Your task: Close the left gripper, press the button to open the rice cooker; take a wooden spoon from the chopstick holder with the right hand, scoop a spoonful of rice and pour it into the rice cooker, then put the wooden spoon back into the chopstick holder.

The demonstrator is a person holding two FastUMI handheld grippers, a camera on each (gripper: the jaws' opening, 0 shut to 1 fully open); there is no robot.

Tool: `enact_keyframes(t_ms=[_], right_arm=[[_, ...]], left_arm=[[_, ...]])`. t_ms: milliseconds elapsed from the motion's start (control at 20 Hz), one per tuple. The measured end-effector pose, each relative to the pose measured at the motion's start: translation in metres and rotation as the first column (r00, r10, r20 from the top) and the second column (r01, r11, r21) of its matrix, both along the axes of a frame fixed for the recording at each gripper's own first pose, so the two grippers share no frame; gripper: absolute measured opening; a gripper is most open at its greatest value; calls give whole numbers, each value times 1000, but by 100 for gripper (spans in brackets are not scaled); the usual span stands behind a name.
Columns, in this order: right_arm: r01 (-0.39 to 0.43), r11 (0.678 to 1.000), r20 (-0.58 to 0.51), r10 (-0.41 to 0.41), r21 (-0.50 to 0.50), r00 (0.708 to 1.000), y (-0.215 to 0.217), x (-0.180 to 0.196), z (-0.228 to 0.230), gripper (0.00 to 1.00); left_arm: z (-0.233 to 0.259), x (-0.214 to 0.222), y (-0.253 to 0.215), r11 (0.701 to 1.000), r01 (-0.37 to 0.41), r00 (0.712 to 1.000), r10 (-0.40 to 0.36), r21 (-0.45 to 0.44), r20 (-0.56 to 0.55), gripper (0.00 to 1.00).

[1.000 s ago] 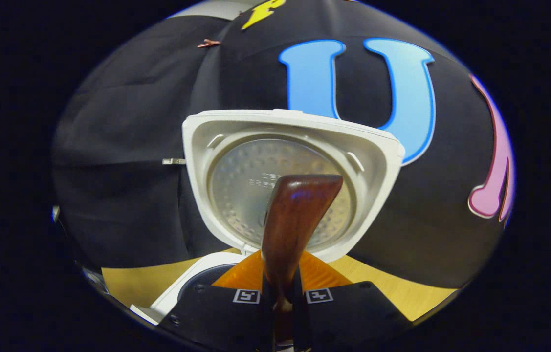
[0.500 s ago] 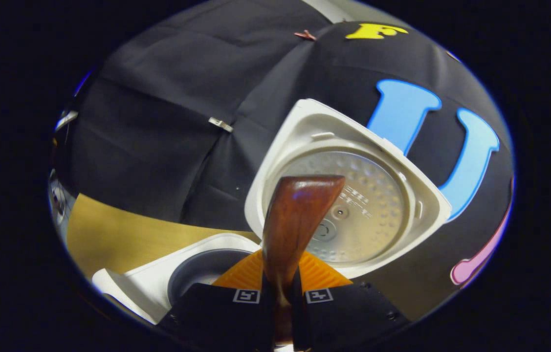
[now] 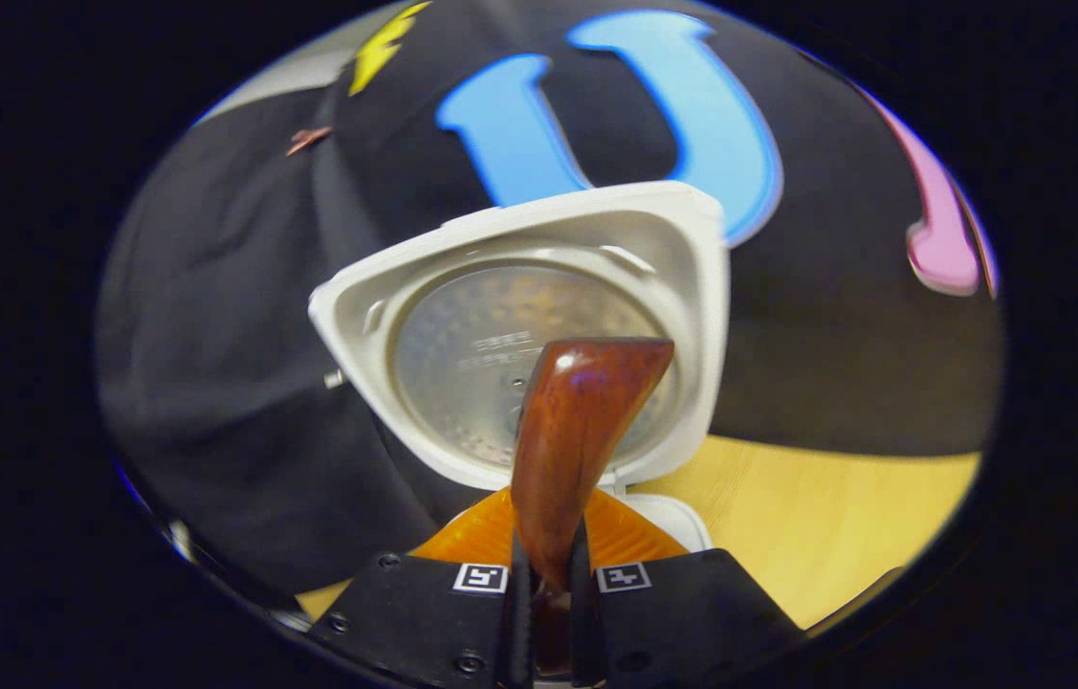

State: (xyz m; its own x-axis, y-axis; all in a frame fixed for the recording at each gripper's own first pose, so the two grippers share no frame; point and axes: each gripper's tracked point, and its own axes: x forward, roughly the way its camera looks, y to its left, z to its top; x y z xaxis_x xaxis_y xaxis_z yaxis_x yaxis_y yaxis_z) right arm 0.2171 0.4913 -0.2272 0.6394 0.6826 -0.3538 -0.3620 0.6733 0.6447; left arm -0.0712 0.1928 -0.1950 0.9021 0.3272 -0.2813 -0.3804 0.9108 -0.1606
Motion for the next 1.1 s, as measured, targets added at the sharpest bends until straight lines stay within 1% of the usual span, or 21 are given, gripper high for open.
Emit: enact_keyframes(t_ms=[50, 100, 150, 250, 300, 350, 400, 450, 500, 550, 600, 650, 750, 800, 850, 900, 1050, 1100], right_arm=[[51, 996, -63, -47, 68, 997, -7, 4, 2, 19], [114, 984, -127, -97, 140, 987, -19, 8, 4, 19], [183, 965, -197, -146, 186, 970, -46, 13, 4, 19], [245, 943, -217, -196, 227, 956, -82, 16, 14, 19], [281, 923, -231, -222, 264, 947, -104, 16, 21, 19], [311, 906, -242, -245, 288, 939, -126, 15, 26, 19], [342, 889, -245, -274, 305, 930, -148, 15, 32, 19], [398, 860, -244, -331, 318, 912, -193, 14, 38, 19], [433, 843, -247, -367, 320, 897, -228, 11, 38, 19], [454, 832, -248, -389, 319, 887, -250, 8, 37, 19], [478, 822, -244, -417, 309, 876, -281, 3, 33, 19], [501, 812, -237, -446, 299, 863, -313, -3, 29, 19], [538, 790, -242, -483, 293, 841, -362, -15, 23, 19], [574, 766, -248, -519, 289, 818, -404, -25, 17, 19], [592, 758, -244, -540, 276, 805, -427, -32, 11, 19], [604, 756, -237, -557, 250, 796, -448, -39, 3, 18], [650, 742, -214, -616, 164, 758, -526, -64, -30, 19], [661, 736, -214, -629, 146, 748, -542, -70, -40, 19]], left_arm=[[1, 1, -3, 1000, 9, 1000, -9, 2, 2, 95], [3, 4, -5, 1000, 17, 1000, -17, 6, 3, 95], [9, 7, -9, 999, 33, 999, -34, 15, 9, 95], [16, 14, -20, 998, 66, 998, -66, 23, 17, 95], [18, 17, -24, 996, 80, 997, -81, 29, 20, 91], [23, 22, -30, 994, 99, 995, -100, 37, 23, 95], [27, 26, -35, 993, 113, 993, -114, 42, 29, 95], [31, 33, -45, 989, 138, 990, -140, 44, 35, 95], [34, 41, -57, 985, 166, 985, -168, 45, 37, 95], [36, 45, -65, 982, 183, 982, -185, 48, 39, 95], [39, 50, -72, 979, 200, 979, -202, 50, 40, 95], [40, 56, -83, 973, 225, 973, -227, 50, 40, 91], [44, 66, -103, 965, 258, 965, -259, 39, 43, 91], [48, 71, -115, 962, 273, 960, -274, 33, 50, 95], [50, 76, -125, 958, 284, 957, -286, 35, 51, 95], [51, 79, -132, 956, 291, 955, -293, 40, 47, 95], [57, 88, -159, 948, 313, 948, -315, 57, 32, 95], [59, 89, -166, 946, 318, 947, -320, 57, 29, 95]])
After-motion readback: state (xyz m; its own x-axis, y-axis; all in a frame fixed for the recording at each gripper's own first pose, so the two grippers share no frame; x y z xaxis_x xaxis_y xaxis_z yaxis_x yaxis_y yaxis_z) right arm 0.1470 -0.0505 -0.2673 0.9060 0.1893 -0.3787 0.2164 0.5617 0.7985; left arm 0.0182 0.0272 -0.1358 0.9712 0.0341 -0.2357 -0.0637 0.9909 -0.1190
